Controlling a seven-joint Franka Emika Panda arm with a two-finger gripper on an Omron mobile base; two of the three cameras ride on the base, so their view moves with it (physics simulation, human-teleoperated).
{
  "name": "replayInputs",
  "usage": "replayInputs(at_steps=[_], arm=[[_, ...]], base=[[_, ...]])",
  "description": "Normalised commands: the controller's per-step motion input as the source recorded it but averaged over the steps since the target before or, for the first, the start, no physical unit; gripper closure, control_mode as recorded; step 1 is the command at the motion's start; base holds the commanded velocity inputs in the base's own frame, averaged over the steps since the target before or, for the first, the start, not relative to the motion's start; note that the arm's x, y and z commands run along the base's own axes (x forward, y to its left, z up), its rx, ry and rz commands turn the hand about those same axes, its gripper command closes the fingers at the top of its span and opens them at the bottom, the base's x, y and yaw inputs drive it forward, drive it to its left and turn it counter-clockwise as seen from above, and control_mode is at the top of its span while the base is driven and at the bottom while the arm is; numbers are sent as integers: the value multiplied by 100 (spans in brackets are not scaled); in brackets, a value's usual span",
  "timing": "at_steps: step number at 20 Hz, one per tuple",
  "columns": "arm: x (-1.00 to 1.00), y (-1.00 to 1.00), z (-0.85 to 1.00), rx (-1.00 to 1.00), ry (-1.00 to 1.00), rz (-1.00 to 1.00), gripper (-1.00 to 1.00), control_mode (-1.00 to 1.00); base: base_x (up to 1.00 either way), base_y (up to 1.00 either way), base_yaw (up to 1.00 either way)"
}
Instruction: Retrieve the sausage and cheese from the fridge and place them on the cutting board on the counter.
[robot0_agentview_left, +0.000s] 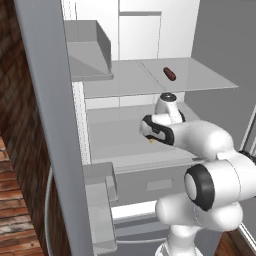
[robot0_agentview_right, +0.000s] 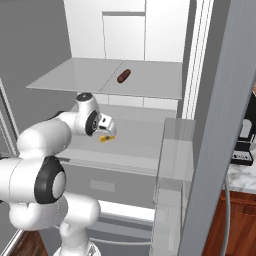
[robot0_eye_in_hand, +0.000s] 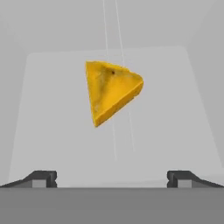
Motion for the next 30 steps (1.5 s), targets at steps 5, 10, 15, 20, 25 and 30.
replayInputs(at_steps=[5,10,15,20,25,30], arm=[[52,0,-23,0,1,0,-100,-100],[42,0,-32,0,0,0,-100,-100],[35,0,-25,0,3,0,-100,-100],[38,0,-18,0,2,0,-100,-100],[10,0,-41,0,6,0,-100,-100],[0,0,-43,0,4,0,100,-100]], base=[[0,0,0],[0,0,0],[0,0,0],[0,0,0],[0,0,0],[0,0,0]])
